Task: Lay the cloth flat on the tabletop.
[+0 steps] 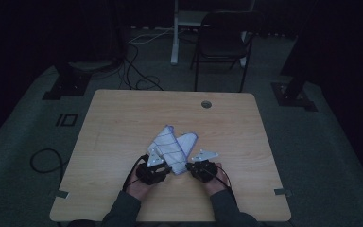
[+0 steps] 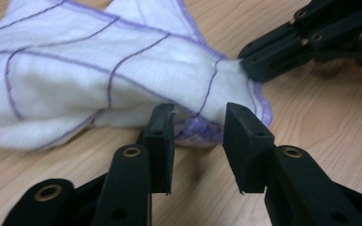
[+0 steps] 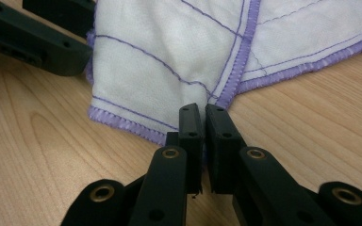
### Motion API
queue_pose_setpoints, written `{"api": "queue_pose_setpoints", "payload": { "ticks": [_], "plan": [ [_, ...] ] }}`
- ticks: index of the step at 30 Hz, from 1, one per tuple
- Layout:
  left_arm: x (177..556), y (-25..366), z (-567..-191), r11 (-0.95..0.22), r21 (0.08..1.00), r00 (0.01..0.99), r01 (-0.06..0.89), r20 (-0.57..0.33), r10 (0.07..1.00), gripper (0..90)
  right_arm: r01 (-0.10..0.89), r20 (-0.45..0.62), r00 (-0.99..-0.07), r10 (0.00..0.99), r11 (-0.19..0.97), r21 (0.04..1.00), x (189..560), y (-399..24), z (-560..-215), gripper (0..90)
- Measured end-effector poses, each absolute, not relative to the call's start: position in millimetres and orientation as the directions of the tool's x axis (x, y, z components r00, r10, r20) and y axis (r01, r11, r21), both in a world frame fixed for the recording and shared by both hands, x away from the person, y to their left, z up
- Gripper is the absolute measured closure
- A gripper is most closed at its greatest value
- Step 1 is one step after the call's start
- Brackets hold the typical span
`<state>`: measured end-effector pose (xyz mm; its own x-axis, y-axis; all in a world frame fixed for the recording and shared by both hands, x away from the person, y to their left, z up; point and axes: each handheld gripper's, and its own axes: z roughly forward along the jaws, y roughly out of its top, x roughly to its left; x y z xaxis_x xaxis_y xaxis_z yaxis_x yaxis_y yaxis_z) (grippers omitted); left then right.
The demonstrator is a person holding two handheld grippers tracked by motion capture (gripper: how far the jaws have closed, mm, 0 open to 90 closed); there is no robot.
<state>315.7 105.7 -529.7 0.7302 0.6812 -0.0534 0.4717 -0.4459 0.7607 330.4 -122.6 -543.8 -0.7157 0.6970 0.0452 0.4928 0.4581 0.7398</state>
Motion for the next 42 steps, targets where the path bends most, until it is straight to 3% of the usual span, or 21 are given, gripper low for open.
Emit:
{"api": "queue_pose_setpoints", "payload": {
  "ticks": [5,10,11,12,14,42],
  "plan": [
    [314.3,103.2,-535.7,-0.477,0.736,0.741,0.481,-0.049,0.670,59.8,0.493,0.047,-0.717,0.696,0.458,0.740,330.6,-122.8,-543.9,86.5],
    [311.3,101.8,-538.2,-0.498,0.719,0.742,0.484,-0.036,0.669,78.2,0.493,0.046,-0.717,0.696,0.459,0.740,330.6,-122.8,-543.8,86.6],
    [309.7,101.6,-539.2,-0.505,0.716,0.745,0.481,-0.031,0.666,78.2,0.491,0.043,-0.716,0.697,0.459,0.740,330.3,-122.5,-543.8,86.7],
    [309.4,102.2,-539.2,-0.506,0.716,0.746,0.481,-0.032,0.665,85.2,0.487,0.033,-0.715,0.698,0.464,0.740,329.8,-122.3,-543.6,87.0],
    [309.3,103.7,-538.8,-0.506,0.714,0.746,0.483,-0.034,0.665,87.4,0.484,0.027,-0.712,0.702,0.463,0.743,329.7,-123.4,-543.2,87.2],
    [315.4,169.6,-523.5,-0.357,0.741,0.597,0.570,-0.074,0.799,88.4,0.489,0.017,-0.614,0.789,0.363,0.793,338.0,-165.1,-521.0,87.6]
  ]
}}
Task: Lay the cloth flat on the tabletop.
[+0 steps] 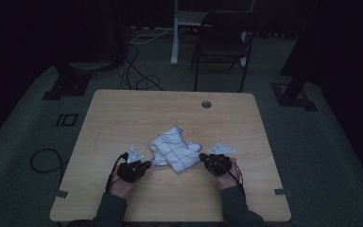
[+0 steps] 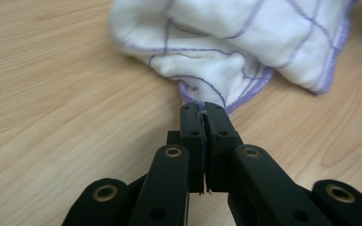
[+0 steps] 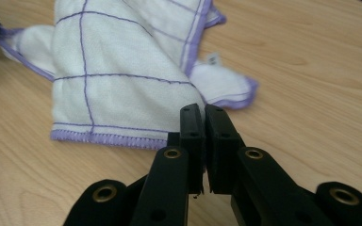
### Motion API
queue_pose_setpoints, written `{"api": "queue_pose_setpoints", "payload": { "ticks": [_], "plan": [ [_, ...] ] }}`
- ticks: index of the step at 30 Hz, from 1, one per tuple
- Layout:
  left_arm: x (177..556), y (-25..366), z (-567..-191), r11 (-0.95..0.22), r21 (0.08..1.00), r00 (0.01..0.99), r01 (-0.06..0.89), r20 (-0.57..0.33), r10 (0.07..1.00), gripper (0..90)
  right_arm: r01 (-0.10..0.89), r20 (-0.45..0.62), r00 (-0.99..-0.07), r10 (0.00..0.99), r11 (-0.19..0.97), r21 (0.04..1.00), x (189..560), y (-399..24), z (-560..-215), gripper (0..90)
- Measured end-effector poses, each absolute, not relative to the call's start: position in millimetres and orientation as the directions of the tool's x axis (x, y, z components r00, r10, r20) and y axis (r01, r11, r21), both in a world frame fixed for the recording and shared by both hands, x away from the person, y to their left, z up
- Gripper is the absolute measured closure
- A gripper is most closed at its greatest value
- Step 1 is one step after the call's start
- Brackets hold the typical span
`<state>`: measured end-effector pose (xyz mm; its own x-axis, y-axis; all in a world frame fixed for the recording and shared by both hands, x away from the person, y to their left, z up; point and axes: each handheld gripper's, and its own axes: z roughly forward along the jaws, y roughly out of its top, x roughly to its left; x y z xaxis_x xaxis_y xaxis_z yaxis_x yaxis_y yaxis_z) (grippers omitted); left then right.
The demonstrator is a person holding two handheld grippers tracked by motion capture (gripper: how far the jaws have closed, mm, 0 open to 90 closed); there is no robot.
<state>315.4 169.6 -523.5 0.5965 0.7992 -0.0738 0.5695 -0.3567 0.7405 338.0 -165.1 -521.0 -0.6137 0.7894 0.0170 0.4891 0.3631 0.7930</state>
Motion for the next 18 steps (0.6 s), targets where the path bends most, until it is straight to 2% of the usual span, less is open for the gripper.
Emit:
{"api": "queue_pose_setpoints", "payload": {
  "ticks": [18],
  "plan": [
    [330.9,217.9,-520.4,-0.254,0.734,0.481,0.630,-0.113,0.869,88.4,0.494,0.021,-0.520,0.854,0.281,0.823,341.8,-207.2,-505.0,87.6]
  ]
}}
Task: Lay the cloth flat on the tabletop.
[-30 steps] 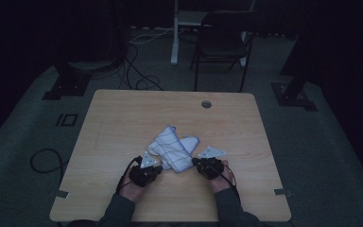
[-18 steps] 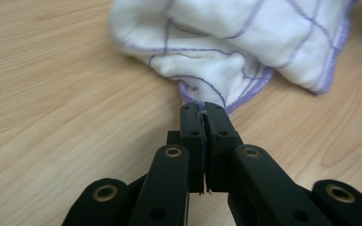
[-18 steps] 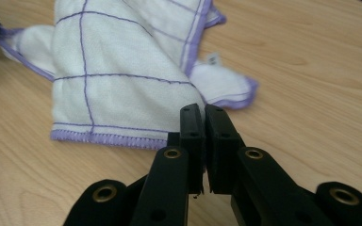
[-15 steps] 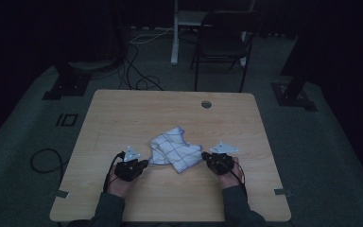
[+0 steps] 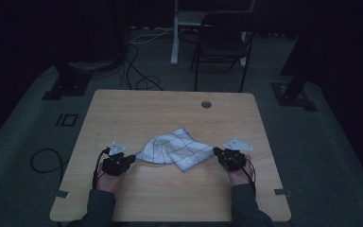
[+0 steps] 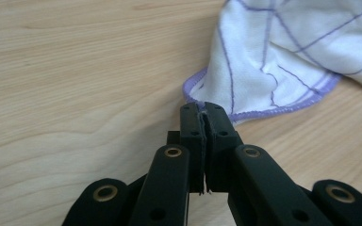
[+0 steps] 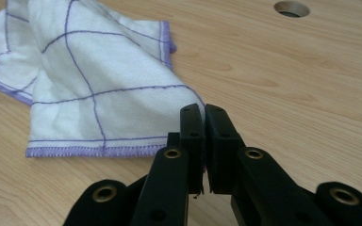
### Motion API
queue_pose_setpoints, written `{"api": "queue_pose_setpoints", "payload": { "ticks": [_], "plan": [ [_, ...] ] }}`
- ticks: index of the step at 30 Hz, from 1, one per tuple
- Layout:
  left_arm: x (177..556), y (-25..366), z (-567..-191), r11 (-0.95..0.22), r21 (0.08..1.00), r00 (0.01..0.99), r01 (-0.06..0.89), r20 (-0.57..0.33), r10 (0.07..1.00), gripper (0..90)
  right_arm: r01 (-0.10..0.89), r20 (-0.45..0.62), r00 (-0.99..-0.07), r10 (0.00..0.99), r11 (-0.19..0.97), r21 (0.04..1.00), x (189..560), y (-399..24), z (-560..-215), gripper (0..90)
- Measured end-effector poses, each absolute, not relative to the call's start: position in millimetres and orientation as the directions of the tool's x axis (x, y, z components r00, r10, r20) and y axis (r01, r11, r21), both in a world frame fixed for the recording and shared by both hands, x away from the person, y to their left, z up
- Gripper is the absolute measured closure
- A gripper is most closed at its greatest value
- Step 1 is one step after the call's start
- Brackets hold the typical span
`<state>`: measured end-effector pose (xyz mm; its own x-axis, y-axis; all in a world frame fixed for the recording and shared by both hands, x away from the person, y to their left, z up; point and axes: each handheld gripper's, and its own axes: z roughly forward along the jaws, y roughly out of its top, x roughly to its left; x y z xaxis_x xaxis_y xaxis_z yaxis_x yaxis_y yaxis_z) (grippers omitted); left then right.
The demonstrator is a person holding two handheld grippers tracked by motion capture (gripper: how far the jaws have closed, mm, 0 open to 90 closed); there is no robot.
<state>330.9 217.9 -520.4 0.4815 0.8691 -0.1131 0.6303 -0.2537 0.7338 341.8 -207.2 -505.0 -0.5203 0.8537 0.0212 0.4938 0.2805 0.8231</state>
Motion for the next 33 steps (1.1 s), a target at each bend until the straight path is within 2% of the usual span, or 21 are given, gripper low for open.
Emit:
{"api": "queue_pose_setpoints", "payload": {
  "ticks": [17,26,33],
  "plan": [
    [345.7,244.3,-498.9,-0.228,0.762,0.423,0.606,-0.067,0.903,88.5,0.456,-0.017,-0.502,0.865,0.281,0.845,348.5,-217.3,-486.3,87.7],
    [354.8,254.5,-499.3,-0.185,0.757,0.370,0.626,-0.079,0.926,88.4,0.447,-0.023,-0.508,0.861,0.287,0.847,352.0,-215.5,-481.0,87.7],
    [345.6,238.1,-495.1,-0.193,0.784,0.377,0.590,-0.056,0.925,78.2,0.450,-0.031,-0.506,0.862,0.295,0.843,353.4,-212.8,-483.0,87.7]
  ]
}}
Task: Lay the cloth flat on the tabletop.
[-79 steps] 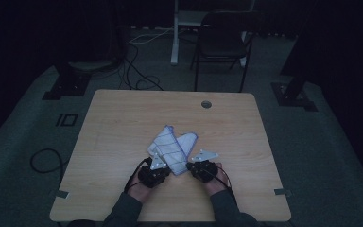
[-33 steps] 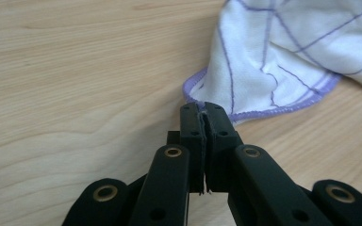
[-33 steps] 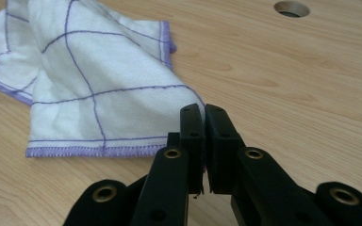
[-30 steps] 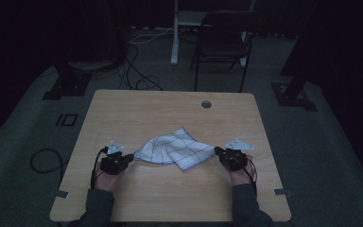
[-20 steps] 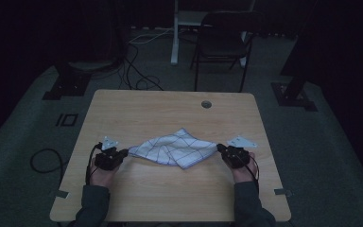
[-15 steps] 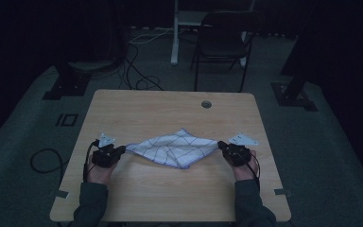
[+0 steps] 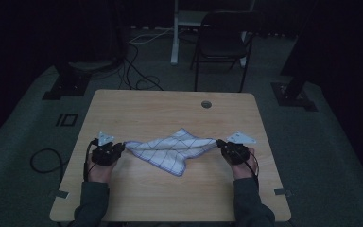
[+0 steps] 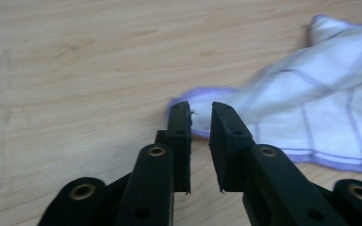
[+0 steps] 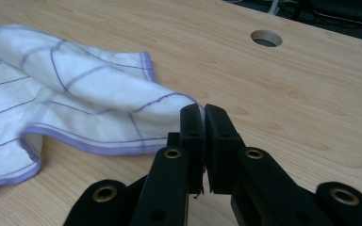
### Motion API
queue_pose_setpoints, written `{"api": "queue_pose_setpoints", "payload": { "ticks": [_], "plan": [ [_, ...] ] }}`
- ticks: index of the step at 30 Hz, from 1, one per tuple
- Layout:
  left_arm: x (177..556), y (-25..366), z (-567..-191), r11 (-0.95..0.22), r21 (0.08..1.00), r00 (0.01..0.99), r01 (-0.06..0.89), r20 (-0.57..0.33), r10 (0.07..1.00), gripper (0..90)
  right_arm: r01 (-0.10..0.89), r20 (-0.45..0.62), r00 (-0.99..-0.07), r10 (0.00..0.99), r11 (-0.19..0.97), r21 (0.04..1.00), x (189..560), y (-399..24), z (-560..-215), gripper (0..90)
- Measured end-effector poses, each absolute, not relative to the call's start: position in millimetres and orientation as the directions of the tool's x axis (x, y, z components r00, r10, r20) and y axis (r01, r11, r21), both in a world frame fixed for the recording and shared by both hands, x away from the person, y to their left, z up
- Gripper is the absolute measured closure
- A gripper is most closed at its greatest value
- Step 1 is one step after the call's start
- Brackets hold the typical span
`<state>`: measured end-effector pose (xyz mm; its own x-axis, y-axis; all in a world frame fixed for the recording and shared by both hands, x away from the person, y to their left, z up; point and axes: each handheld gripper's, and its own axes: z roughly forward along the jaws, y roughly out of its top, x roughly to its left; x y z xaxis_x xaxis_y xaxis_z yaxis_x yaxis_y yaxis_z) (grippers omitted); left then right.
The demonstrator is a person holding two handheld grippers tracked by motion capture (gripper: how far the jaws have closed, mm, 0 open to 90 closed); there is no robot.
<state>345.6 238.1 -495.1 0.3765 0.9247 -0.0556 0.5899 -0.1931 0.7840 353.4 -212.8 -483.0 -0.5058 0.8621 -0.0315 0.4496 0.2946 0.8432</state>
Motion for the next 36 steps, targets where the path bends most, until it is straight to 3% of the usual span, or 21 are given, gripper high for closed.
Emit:
{"api": "queue_pose_setpoints", "payload": {
  "ticks": [8,10,18,29,36],
  "plan": [
    [340.1,193.7,-496.1,-0.268,0.782,0.504,0.563,-0.068,0.861,74.6,0.450,-0.028,-0.503,0.864,0.290,0.845,352.8,-212.9,-482.8,87.7],
    [338.0,160.7,-508.6,-0.323,0.758,0.583,0.567,-0.091,0.808,74.5,0.451,-0.026,-0.504,0.863,0.290,0.844,352.3,-212.4,-483.3,87.7],
    [326.7,107.4,-530.3,-0.424,0.715,0.695,0.556,-0.121,0.708,74.5,0.459,-0.020,-0.503,0.864,0.286,0.841,350.0,-215.1,-486.6,87.7],
    [313.5,101.6,-537.0,-0.487,0.699,0.739,0.524,-0.089,0.668,72.9,0.471,-0.017,-0.492,0.870,0.282,0.836,345.3,-222.4,-489.7,87.6],
    [307.8,125.9,-535.3,-0.468,0.683,0.703,0.561,-0.093,0.706,73.3,0.489,-0.022,-0.494,0.869,0.299,0.820,335.3,-231.5,-492.0,87.2]
  ]
}}
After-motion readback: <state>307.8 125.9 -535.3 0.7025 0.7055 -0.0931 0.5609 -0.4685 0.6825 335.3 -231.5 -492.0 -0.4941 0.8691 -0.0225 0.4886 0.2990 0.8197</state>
